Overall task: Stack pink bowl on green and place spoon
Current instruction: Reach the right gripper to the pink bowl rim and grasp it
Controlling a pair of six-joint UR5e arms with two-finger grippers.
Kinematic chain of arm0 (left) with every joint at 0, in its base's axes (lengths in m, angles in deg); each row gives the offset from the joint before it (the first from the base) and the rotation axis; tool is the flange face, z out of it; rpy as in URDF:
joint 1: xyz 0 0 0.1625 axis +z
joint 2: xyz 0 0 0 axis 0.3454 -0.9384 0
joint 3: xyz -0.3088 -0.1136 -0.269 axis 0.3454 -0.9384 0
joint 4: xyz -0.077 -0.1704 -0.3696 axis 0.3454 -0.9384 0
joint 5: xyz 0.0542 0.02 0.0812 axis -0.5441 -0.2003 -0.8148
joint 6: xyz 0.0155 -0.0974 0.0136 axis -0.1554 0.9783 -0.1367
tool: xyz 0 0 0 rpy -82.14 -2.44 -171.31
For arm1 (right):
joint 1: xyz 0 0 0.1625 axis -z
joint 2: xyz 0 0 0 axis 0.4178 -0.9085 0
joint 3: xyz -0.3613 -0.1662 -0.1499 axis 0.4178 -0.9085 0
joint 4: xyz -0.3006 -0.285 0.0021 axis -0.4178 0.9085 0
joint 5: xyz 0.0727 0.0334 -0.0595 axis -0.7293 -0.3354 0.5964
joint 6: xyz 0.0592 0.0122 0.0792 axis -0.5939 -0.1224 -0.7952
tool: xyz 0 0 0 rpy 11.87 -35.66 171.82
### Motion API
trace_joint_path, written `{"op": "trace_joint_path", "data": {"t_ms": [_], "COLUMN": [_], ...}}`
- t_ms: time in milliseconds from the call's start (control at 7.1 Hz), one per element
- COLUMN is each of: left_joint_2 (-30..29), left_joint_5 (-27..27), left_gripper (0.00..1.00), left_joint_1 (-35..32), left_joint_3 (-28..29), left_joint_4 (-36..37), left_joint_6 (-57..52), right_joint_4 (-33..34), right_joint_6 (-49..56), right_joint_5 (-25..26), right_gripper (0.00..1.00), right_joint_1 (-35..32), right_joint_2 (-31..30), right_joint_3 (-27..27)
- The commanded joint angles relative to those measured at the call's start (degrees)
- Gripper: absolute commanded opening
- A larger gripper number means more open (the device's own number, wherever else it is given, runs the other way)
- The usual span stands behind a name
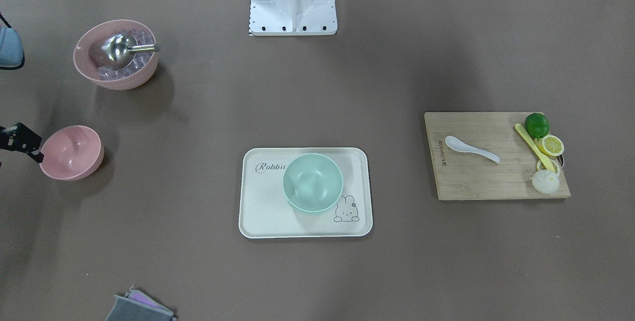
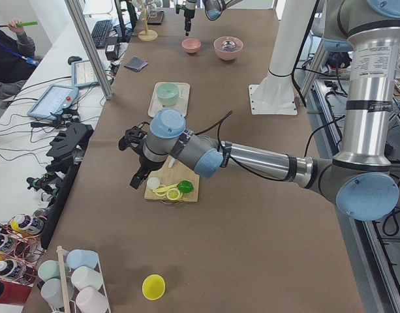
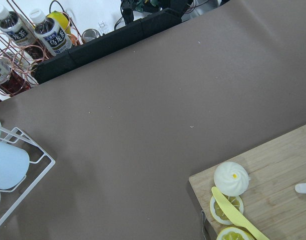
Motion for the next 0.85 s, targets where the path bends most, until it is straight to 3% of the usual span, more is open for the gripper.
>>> {"op": "trace_joint_path", "data": {"t_ms": [0,141,282,705], "left_joint_2": [0.0,0.0,0.0,0.0], "left_joint_5": [0.0,0.0,0.0,0.0], "left_gripper": [0.98,0.98,0.98,0.98], "left_joint_1": [0.0,0.0,0.0,0.2], "left_joint_3": [0.0,0.0,0.0,0.0], "left_joint_4": [0.0,0.0,0.1,0.0], "left_joint_6": [0.1,0.1,0.1,0.1], "right_joint_4": [-3.3,-3.1,-3.2,-3.1], "right_joint_6": [-5.6,-5.6,-4.9,-4.9], "right_joint_5": [2.1,2.1,2.1,2.3], "right_gripper": [0.47,0.26,0.25,0.0], "right_joint_1": [2.8,2.8,2.8,2.7], "right_joint_2": [-0.1,-0.2,-1.1,-1.3], "right_joint_3": [-0.8,-0.8,-0.7,-0.2]}}
